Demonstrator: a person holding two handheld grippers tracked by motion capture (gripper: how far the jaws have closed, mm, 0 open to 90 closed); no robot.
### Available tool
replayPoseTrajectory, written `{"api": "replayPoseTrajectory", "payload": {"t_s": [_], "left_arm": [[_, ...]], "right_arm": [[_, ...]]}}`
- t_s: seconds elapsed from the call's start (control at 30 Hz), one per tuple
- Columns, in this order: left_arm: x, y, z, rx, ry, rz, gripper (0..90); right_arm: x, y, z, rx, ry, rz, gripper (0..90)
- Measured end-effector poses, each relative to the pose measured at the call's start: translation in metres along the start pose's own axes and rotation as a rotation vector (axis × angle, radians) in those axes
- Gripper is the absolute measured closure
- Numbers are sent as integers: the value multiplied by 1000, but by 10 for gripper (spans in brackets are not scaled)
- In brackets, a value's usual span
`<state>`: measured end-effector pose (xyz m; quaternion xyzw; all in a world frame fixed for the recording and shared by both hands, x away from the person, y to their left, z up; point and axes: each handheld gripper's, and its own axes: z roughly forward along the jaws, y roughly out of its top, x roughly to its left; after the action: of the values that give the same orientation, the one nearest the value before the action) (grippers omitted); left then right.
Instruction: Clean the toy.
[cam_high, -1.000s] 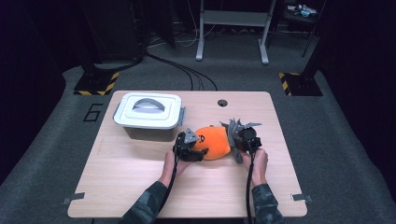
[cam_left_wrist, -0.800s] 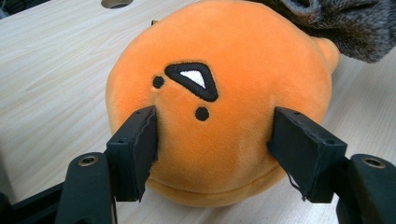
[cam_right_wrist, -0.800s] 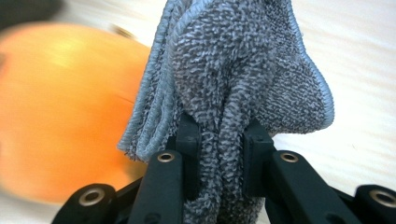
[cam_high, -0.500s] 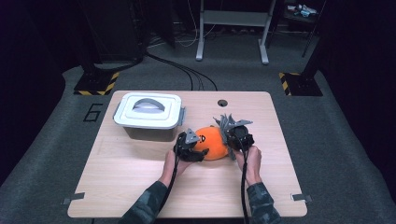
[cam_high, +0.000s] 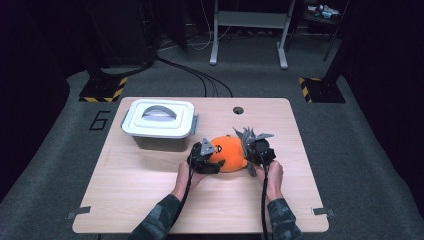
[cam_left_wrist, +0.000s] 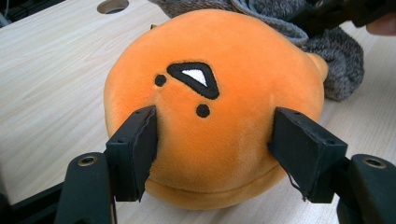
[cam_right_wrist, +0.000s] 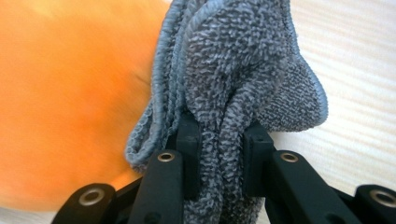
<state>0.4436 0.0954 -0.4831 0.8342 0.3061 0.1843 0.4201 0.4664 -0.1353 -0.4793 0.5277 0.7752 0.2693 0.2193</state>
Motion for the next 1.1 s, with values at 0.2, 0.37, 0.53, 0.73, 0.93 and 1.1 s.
{"api": "replayPoseTrajectory", "payload": {"t_s": [0.2, 0.37, 0.53, 0.73, 0.93, 1.1], "left_arm": [[1, 0, 0, -13, 6, -5, 313], [4, 0, -3, -24, 0, -15, 272], [1, 3, -9, -43, 1, -10, 220], [0, 9, -24, -63, 15, -17, 161], [-2, 11, -45, -94, 25, -18, 134], [-3, 7, -55, -77, 19, -25, 121]], "right_arm": [[-4, -6, 5, 28, -6, 2, 733], [-7, -8, 1, 12, -14, 2, 728], [-11, -7, -8, -8, -18, 13, 724], [-18, -6, -26, -45, -32, 26, 721], [-30, -6, -45, -91, -42, 54, 720], [-43, -9, -49, -94, -59, 63, 717]]}}
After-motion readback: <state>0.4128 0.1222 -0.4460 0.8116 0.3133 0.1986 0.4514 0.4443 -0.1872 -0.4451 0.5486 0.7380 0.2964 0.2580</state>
